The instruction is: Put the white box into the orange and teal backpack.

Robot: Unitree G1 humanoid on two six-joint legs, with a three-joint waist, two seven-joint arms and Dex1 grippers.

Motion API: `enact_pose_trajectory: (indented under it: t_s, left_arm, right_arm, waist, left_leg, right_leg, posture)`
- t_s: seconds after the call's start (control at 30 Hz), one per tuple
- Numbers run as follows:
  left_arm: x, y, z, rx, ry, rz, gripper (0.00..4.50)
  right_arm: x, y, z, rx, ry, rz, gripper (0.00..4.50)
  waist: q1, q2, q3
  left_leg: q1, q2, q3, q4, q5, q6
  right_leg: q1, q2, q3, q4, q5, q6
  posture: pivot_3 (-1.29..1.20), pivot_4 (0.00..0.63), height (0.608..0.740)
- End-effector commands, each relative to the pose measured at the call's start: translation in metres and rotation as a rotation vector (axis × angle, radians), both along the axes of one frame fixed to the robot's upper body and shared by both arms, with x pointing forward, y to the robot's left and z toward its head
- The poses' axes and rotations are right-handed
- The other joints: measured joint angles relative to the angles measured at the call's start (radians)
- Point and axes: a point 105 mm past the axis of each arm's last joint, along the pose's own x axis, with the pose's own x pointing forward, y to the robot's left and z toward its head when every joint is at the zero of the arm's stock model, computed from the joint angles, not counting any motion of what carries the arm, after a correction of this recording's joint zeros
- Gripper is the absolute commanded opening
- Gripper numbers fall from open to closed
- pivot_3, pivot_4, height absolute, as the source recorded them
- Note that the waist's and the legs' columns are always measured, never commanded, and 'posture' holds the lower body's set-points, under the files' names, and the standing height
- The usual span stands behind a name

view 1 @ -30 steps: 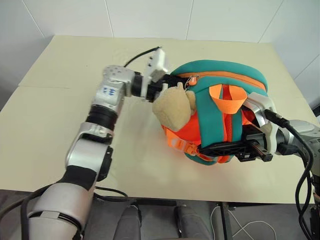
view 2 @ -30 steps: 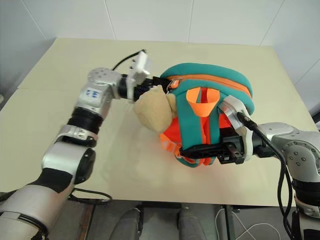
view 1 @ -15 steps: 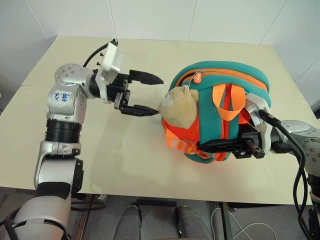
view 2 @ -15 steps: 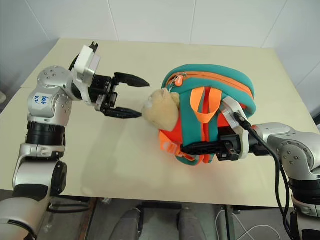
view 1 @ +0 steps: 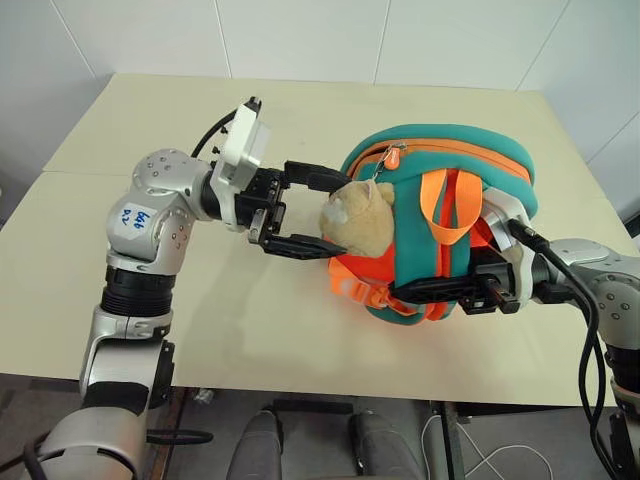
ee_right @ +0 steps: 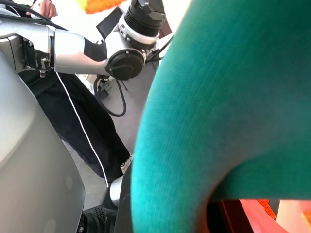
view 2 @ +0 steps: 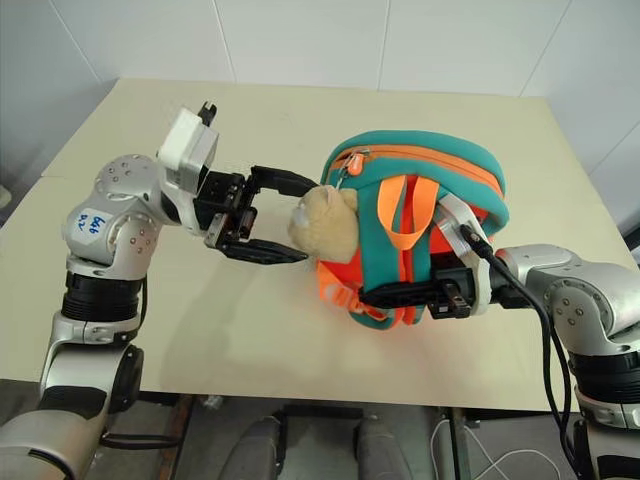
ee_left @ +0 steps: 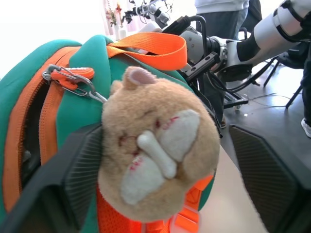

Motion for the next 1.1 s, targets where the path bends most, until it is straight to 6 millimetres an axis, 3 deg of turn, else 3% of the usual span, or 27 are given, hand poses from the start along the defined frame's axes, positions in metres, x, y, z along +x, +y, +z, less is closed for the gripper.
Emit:
enact_pose_trajectory:
  t_s: [0.03, 0.17, 0.33, 0.57, 0.73, 0.83, 0.93, 1.0, 1.1]
  left_arm:
    - [0.0, 0.0, -0.001, 0.016, -0.066, 0.026, 2.95]
    - [0.014, -0.001, 0.003, -0.027, -0.13, 0.105, 1.71]
    - [0.013, -0.005, 0.01, -0.052, -0.142, 0.099, 0.4]
    - [0.022, 0.022, 0.047, -0.124, -0.138, 0.165, 0.28]
    - [0.035, 0.06, 0.062, -0.093, -0.125, 0.272, 0.28]
    - [0.05, 0.092, 0.035, 0.086, -0.131, 0.41, 0.28]
    - [0.066, 0.109, 0.011, 0.111, -0.088, 0.509, 0.28]
    - [0.077, 0.113, -0.008, 0.13, -0.06, 0.559, 0.28]
    - [0.087, 0.099, -0.054, 0.2, -0.024, 0.541, 0.28]
  right_arm:
    - [-0.003, 0.003, 0.005, 0.009, -0.029, 0.028, 0.0]
    - [-0.003, 0.004, 0.005, 0.012, -0.036, 0.028, 0.0]
    - [-0.002, 0.005, 0.005, 0.014, -0.042, 0.027, 0.0]
    - [-0.001, 0.005, 0.005, 0.013, -0.051, 0.024, 0.0]
    - [-0.002, 0.004, 0.004, 0.013, -0.053, 0.018, 0.0]
    - [-0.004, 0.002, 0.004, 0.011, -0.052, 0.007, 0.0]
    - [-0.005, -0.001, 0.004, 0.01, -0.052, -0.014, 0.0]
    - [-0.005, -0.001, 0.003, 0.012, -0.051, -0.024, 0.0]
    - [-0.006, 0.001, 0.002, 0.021, -0.046, -0.03, 0.0]
  waist:
    - [0.0, 0.0, 0.0]
    - [0.002, 0.0, 0.0]
    - [0.001, 0.0, 0.0]
    - [-0.001, 0.0, 0.0]
    - [-0.004, 0.0, 0.0]
    - [-0.01, 0.0, 0.0]
    - [-0.006, 0.0, 0.0]
    - [-0.001, 0.0, 0.0]
    - [0.005, 0.0, 0.0]
  left_leg:
    - [0.0, 0.0, 0.0, 0.0, 0.0, 0.0]
    - [0.0, 0.0, 0.0, 0.0, 0.0, 0.0]
    - [0.0, 0.0, 0.0, 0.0, 0.0, 0.0]
    - [-0.001, 0.0, 0.0, 0.0, 0.0, 0.0]
    - [0.0, 0.0, 0.0, -0.002, 0.0, 0.0]
    - [0.0, 0.0, 0.0, -0.004, 0.0, 0.0]
    - [0.001, 0.0, 0.0, -0.005, 0.0, 0.0]
    - [0.0, 0.0, 0.0, -0.005, 0.0, 0.0]
    - [0.0, 0.0, 0.0, -0.004, 0.0, 0.0]
  right_leg:
    - [0.0, 0.0, 0.0, 0.0, 0.0, 0.0]
    - [0.0, 0.0, 0.0, 0.0, 0.0, 0.0]
    - [0.0, 0.0, 0.0, -0.001, 0.0, 0.0]
    - [0.0, 0.0, 0.0, -0.001, 0.0, 0.0]
    - [0.0, 0.0, 0.0, -0.002, 0.0, 0.0]
    - [-0.001, 0.0, 0.0, -0.002, 0.0, 0.0]
    - [-0.001, 0.0, 0.0, -0.003, 0.0, -0.001]
    - [-0.001, 0.0, 0.0, -0.002, 0.0, -0.001]
    - [-0.001, 0.0, 0.0, -0.002, 0.0, -0.001]
  posture:
    - [0.0, 0.15, 0.74]
    - [0.0, 0.15, 0.74]
    - [0.0, 0.15, 0.74]
    - [0.0, 0.15, 0.74]
    - [0.0, 0.15, 0.74]
    - [0.0, 0.15, 0.74]
    - [0.0, 0.15, 0.74]
    - [0.0, 0.15, 0.74]
    - [0.0, 0.15, 0.74]
